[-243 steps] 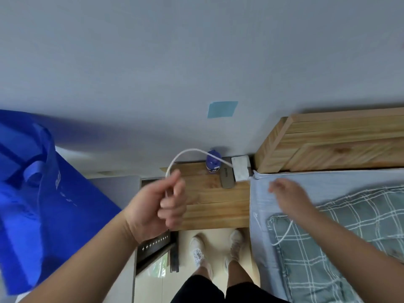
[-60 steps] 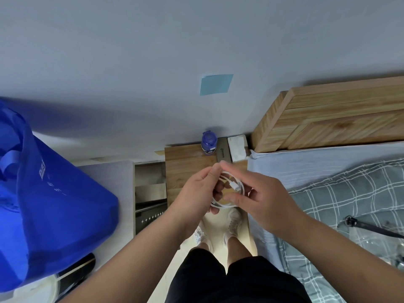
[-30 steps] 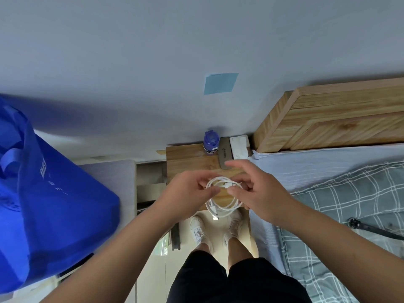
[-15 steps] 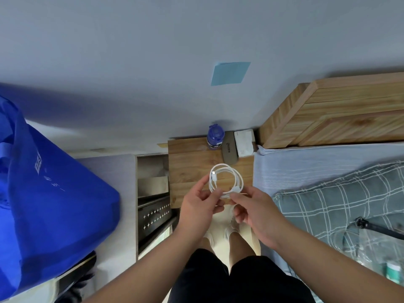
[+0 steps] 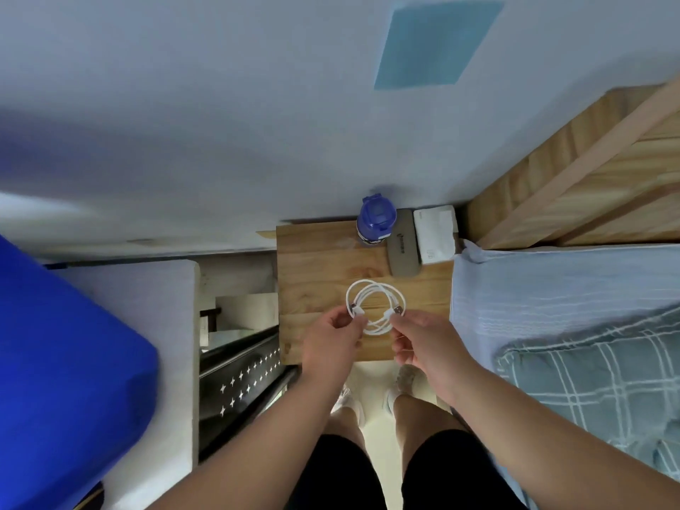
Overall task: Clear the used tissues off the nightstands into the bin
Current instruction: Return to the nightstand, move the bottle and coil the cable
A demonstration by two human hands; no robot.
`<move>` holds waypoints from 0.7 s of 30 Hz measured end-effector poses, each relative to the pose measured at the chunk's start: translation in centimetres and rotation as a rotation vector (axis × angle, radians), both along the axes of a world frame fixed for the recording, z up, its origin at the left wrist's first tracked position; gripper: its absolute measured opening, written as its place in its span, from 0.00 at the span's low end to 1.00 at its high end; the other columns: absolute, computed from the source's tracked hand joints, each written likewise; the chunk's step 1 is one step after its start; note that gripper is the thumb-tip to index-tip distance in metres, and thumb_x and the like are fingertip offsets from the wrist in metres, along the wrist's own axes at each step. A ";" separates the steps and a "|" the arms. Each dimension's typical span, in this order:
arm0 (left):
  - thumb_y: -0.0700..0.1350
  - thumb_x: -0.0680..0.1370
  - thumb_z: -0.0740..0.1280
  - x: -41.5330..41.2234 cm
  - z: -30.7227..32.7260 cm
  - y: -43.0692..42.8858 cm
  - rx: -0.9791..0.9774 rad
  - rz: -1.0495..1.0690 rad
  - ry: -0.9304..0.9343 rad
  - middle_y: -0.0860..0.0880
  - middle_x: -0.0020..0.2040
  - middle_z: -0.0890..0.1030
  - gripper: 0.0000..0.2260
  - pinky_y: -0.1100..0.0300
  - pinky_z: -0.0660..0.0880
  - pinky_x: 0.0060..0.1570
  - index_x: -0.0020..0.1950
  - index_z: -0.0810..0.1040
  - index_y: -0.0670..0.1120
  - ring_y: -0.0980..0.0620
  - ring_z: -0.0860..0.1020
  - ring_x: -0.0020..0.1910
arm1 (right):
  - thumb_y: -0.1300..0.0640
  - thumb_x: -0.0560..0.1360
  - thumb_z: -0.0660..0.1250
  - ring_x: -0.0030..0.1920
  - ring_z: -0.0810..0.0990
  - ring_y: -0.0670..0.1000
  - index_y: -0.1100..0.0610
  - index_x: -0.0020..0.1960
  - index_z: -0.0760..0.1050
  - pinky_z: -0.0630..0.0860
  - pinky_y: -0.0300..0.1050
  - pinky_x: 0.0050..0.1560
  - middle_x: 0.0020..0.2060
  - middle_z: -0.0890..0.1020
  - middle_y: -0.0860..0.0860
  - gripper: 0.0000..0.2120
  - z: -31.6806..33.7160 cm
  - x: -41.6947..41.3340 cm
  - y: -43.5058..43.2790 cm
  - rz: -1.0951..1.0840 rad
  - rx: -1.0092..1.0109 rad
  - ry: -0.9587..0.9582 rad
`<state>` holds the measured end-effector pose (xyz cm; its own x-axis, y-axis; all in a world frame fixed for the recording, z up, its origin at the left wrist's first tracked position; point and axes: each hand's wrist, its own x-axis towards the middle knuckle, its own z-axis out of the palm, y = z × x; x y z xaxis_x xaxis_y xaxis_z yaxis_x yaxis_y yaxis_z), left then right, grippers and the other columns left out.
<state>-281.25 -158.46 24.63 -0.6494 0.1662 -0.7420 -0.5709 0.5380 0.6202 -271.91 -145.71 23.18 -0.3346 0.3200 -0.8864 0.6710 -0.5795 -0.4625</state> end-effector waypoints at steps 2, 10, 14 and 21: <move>0.47 0.77 0.76 -0.9 -4.7 0.8 -0.069 -0.066 0.032 0.50 0.39 0.88 0.08 0.60 0.79 0.41 0.40 0.83 0.57 0.55 0.84 0.36 | 0.57 0.79 0.73 0.29 0.80 0.50 0.58 0.48 0.84 0.79 0.43 0.33 0.31 0.81 0.52 0.05 -4.7 -1.3 0.1 -0.072 0.026 -0.056; 0.47 0.76 0.75 -4.0 -18.3 4.1 -0.161 -0.165 0.199 0.54 0.38 0.85 0.05 0.61 0.71 0.37 0.49 0.87 0.48 0.55 0.80 0.37 | 0.66 0.78 0.71 0.35 0.80 0.51 0.61 0.46 0.81 0.82 0.40 0.30 0.37 0.81 0.56 0.02 -16.5 -6.2 1.5 -0.305 -0.036 -0.075; 0.47 0.73 0.78 -5.0 -20.4 4.5 -0.139 -0.133 0.232 0.59 0.38 0.84 0.08 0.69 0.71 0.37 0.51 0.86 0.53 0.62 0.80 0.37 | 0.69 0.78 0.69 0.41 0.84 0.52 0.64 0.57 0.80 0.85 0.44 0.42 0.47 0.86 0.59 0.08 -18.3 -6.5 1.4 -0.407 -0.064 0.017; 0.44 0.72 0.80 -5.4 -21.6 5.0 -0.106 -0.125 0.305 0.53 0.48 0.86 0.16 0.62 0.76 0.47 0.59 0.83 0.50 0.54 0.83 0.46 | 0.71 0.78 0.68 0.50 0.88 0.53 0.61 0.57 0.80 0.84 0.47 0.56 0.50 0.87 0.57 0.10 -18.7 -6.6 0.7 -0.551 -0.054 0.087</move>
